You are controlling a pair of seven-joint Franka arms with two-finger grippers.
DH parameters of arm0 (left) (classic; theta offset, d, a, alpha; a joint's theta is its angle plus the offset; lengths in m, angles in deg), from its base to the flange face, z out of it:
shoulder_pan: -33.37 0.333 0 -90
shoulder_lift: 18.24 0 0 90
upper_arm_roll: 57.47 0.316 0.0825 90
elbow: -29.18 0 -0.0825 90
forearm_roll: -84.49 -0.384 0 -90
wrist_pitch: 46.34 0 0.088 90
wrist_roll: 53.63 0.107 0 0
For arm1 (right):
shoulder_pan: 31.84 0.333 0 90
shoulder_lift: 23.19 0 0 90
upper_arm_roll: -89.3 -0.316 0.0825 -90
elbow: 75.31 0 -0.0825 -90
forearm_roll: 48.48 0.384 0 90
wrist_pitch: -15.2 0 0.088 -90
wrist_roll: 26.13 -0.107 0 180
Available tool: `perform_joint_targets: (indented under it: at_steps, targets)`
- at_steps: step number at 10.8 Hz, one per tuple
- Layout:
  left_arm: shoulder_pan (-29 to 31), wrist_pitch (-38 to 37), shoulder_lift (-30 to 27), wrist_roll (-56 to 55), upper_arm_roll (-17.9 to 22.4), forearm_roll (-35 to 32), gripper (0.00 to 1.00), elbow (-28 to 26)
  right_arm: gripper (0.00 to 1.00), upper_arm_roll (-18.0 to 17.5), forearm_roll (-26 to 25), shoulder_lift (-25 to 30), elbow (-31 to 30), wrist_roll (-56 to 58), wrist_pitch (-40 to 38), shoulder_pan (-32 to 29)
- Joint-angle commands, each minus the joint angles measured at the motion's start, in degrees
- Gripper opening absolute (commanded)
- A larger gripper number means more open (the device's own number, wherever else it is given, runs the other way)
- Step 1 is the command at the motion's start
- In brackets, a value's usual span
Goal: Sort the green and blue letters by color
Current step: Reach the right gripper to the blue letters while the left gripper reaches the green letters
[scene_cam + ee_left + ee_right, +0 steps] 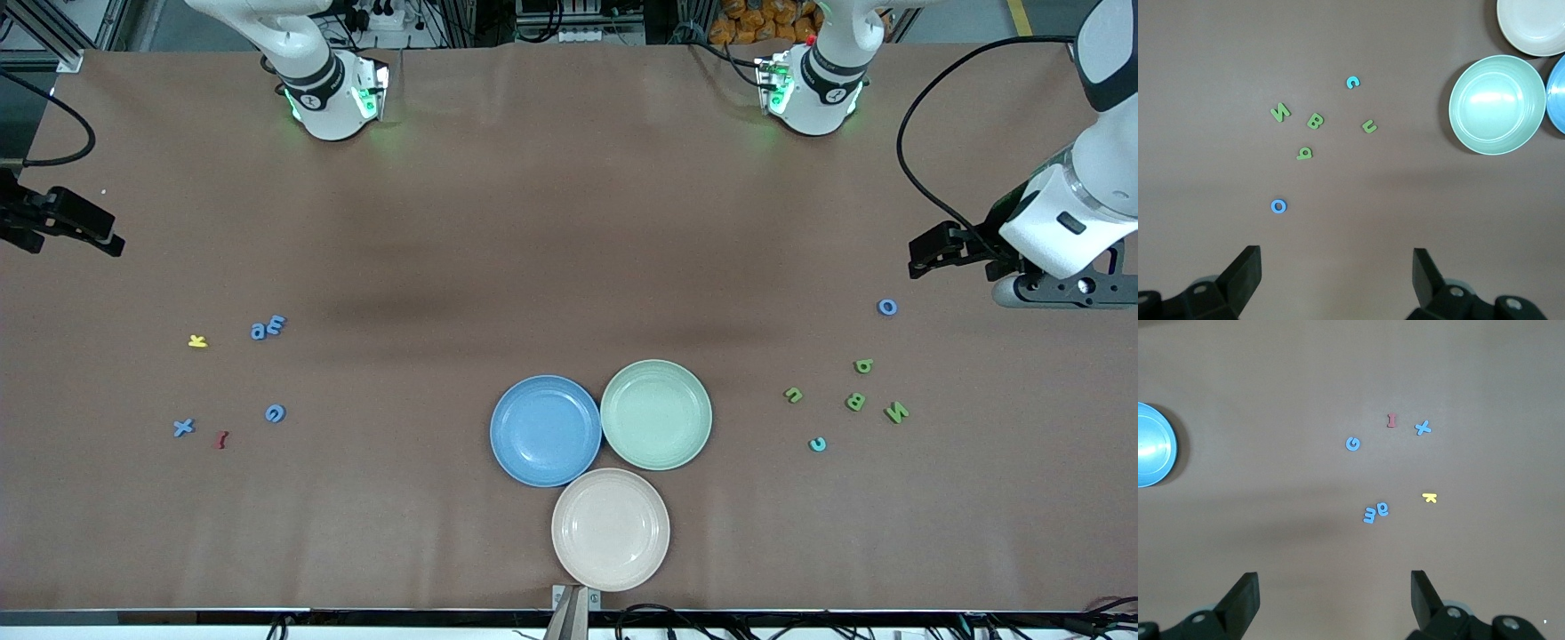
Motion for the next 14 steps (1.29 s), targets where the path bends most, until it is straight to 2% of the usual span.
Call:
perform_joint_targets:
  at_steps: [1, 6, 8, 11, 14]
  targets:
    - [0.2, -0.7, 0.4, -0.2, 0.0, 1.0, 1.0, 0.9, 1.0, 0.7, 0.5, -0.1, 0.9, 0.7, -0.9, 0.5]
    - [0.3, -0.6, 0.8, -0.1, 0.1, 0.8, 1.0, 0.9, 1.0, 1.5, 0.6, -0.5, 0.3, 0.7, -0.4, 0.2]
    - [0.5, -0.4, 1.9, -0.1, 0.1, 0.7, 1.0, 0.9, 1.0, 1.5, 0.1, -2.6, 0.2, 0.9, 0.0, -0.2]
    - [0.6, 2.3, 6.0, 0.6, 0.1, -0.4, 1.0, 0.8, 1.0, 1.2, 0.3, -6.9, -1.2, 0.9, 5.1, -1.4]
    - [1.2, 6.7, 11.9, 0.8, 0.2, -1.4, 1.0, 0.6, 1.0, 0.9, 0.7, -11.9, -3.7, 2.8, 13.9, -1.6]
